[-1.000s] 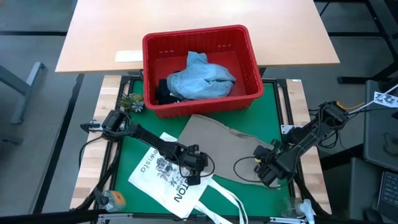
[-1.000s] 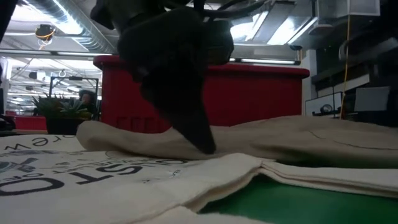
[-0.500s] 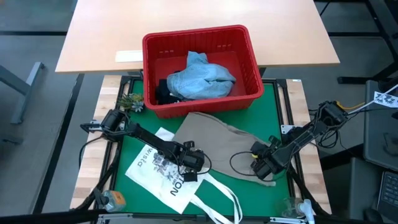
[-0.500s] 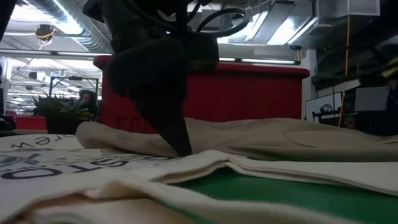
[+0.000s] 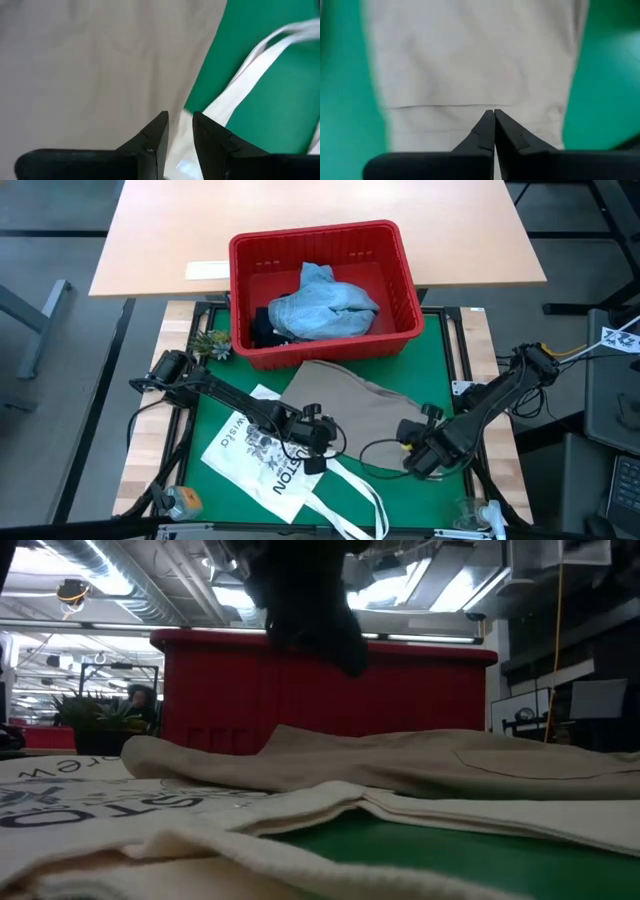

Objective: Fold Laundry from Bin
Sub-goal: Fold the beige shorts

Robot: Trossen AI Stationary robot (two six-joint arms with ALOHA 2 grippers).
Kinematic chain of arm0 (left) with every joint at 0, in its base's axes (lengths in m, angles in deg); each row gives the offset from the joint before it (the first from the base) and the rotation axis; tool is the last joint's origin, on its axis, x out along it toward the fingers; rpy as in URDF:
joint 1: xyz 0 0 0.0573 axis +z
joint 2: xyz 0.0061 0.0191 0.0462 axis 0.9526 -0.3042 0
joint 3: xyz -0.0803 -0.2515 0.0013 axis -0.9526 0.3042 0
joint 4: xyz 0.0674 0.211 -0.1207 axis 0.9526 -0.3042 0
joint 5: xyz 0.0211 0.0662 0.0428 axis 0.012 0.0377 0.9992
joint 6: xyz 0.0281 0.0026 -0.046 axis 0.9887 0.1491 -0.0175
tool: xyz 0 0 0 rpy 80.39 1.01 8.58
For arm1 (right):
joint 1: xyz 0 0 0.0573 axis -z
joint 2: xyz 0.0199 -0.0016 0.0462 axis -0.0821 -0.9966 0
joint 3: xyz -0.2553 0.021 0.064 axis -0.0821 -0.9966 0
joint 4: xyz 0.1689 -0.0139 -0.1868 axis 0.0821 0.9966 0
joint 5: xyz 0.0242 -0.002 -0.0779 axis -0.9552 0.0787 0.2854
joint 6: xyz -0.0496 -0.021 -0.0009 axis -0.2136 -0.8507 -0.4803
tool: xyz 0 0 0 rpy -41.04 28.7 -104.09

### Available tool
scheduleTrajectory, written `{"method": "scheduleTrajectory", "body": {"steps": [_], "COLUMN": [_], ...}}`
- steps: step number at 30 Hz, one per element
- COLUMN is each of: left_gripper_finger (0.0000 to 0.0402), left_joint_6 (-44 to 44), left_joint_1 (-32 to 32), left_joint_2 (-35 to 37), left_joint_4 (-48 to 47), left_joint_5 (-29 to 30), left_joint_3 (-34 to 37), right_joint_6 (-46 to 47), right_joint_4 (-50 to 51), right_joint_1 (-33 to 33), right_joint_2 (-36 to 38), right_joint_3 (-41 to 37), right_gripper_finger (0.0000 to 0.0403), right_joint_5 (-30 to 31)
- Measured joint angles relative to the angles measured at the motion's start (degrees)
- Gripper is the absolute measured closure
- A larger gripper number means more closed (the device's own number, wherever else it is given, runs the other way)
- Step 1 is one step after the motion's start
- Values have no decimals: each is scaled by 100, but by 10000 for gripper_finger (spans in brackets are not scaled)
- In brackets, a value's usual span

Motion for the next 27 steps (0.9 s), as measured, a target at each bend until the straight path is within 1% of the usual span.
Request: {"method": "scheduleTrajectory", "body": {"steps": [3,5,9,11,14,17,22,25,27], "left_gripper_finger": [317,317,317,317,317,306,259,228,211], "left_joint_6": [0,2,2,4,43,51,278,330,331], "left_joint_1": [-8,-6,-6,-6,-6,-32,-76,-102,-116], "left_joint_2": [-21,-23,-20,-22,-20,-20,-20,-20,-20], "left_joint_4": [17,36,63,74,95,99,109,109,117], "left_joint_5": [-24,-96,-259,-312,-437,-445,-443,-443,-443], "left_joint_3": [-34,-55,-63,-61,-61,-61,-62,-61,-61], "right_joint_6": [-52,-56,-175,-245,-159,50,65,74,59], "right_joint_4": [-237,-458,-883,-1084,-1294,-1368,-1365,-1371,-1381], "right_joint_1": [-2,-2,1,3,-2,-2,2,2,2], "right_joint_2": [0,0,0,-11,-17,-17,-64,-94,-94], "right_joint_3": [266,332,333,333,333,333,333,331,332], "right_gripper_finger": [400,400,396,382,344,288,192,152,133], "right_joint_5": [-228,-484,-1292,-1629,-1849,-1850,-1856,-1988,-1969]}}
